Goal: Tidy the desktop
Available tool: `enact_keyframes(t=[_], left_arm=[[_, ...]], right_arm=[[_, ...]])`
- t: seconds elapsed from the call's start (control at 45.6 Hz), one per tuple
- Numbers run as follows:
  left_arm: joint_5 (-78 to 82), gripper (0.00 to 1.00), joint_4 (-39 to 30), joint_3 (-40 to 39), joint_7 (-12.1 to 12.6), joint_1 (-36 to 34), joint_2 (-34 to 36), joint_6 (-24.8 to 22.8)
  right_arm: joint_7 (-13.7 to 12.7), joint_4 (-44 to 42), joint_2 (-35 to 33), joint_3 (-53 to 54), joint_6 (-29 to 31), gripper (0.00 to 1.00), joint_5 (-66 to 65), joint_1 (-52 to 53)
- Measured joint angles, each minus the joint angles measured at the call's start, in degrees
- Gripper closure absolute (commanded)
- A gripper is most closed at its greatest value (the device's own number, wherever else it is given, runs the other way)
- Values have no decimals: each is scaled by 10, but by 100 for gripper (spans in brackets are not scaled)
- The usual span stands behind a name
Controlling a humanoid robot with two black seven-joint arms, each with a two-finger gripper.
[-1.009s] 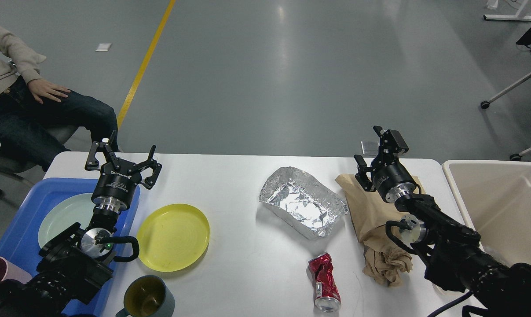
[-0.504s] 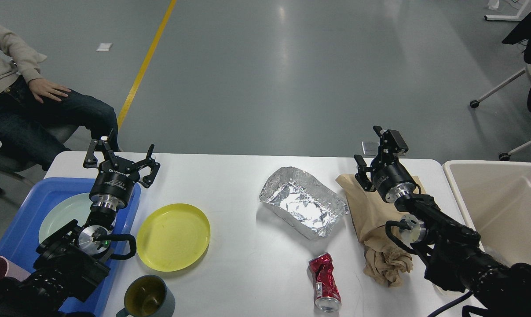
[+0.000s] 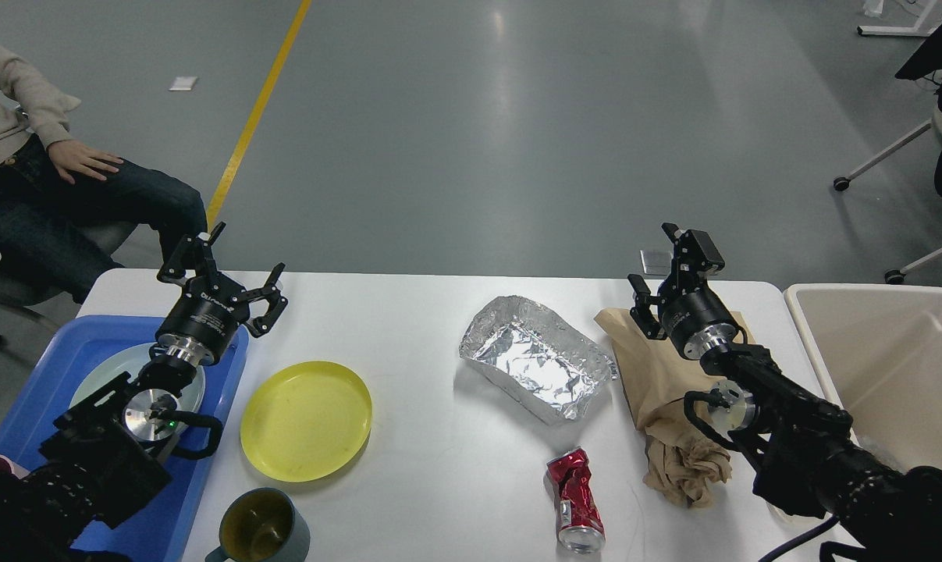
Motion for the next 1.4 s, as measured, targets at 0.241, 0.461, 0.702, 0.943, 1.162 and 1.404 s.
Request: enact_keyframes(t=[0.241,0.461,0.702,0.943,1.162,1.404], left_arm=[[3,3,4,136,2,-60,63,4],[3,3,5,246,2,-101,78,7],[3,3,5,371,2,-160,79,20],[7,3,4,728,2,-207,65,15],[35,3,1,890,3,-234,41,-4],[62,3,-64,1106,2,-328,28,-113]], right_arm=[[0,0,0,0,0,0,0,0],[0,0,0,0,0,0,0,0],[0,0,0,0,0,0,0,0],[0,0,0,0,0,0,0,0],[0,0,0,0,0,0,0,0],[0,0,0,0,0,0,0,0]])
